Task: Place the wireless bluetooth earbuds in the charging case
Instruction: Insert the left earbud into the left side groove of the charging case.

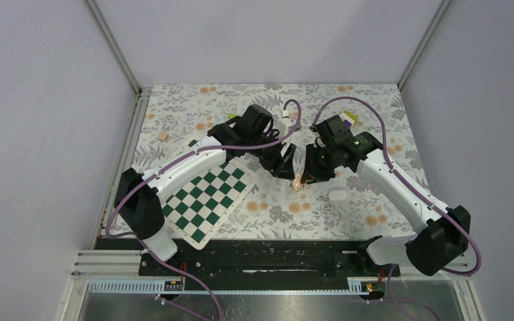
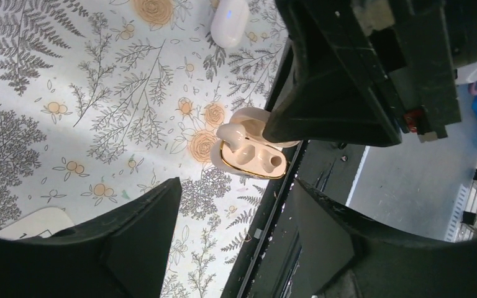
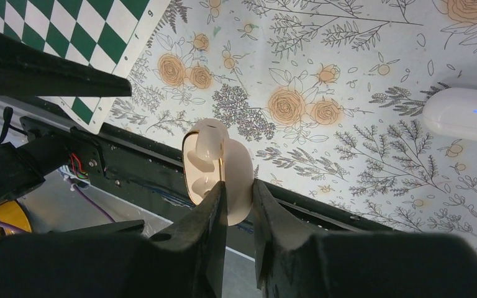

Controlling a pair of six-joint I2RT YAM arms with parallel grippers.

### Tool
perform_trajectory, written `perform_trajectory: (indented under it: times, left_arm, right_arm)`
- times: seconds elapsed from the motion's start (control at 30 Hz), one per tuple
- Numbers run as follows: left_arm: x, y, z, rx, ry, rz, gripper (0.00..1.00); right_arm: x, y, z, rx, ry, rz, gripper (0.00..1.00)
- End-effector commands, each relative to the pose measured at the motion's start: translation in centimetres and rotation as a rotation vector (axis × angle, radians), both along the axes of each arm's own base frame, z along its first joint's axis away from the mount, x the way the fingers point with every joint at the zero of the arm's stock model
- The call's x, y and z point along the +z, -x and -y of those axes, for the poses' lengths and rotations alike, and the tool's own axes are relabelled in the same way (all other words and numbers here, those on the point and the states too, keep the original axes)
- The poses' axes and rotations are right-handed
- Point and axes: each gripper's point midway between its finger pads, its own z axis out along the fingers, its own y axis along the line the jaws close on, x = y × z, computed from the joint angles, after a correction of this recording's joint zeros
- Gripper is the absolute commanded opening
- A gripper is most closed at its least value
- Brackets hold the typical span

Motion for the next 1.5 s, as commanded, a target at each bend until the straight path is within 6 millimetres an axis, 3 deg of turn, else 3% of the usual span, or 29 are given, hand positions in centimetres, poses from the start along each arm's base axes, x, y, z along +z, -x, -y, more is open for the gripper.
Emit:
perform_trajectory:
  times: [0.0, 0.27, 0.9, 1.23, 1.47]
  left_arm:
    - [3.3, 0.7, 0.3, -0.053, 0.113, -0.006, 0.62]
    - [4.8, 1.1, 1.1, -0.084, 0.274, -0.153, 0.59]
    - [3.5, 1.5, 2.1, -0.137, 0.287, -0.252, 0.59]
    - [3.5, 2.3, 1.6, -0.145, 0.284, -0.262, 0.49]
    - [2.9, 2.6, 1.2, -0.134, 0.254, -0.266, 0.47]
  right_arm:
    - [1.7, 0.4, -0.9, 0.086, -0.059, 0.063, 0.00]
    - [2.8, 1.6, -1.7, 0.190, -0.147, 0.110, 0.00]
    - [2.8, 1.9, -2.1, 0.212, -0.164, 0.093, 0.00]
    - [2.4, 1.6, -1.8, 0.196, -0.139, 0.092, 0.00]
    - [2.2, 1.5, -1.7, 0.190, -0.131, 0.090, 0.00]
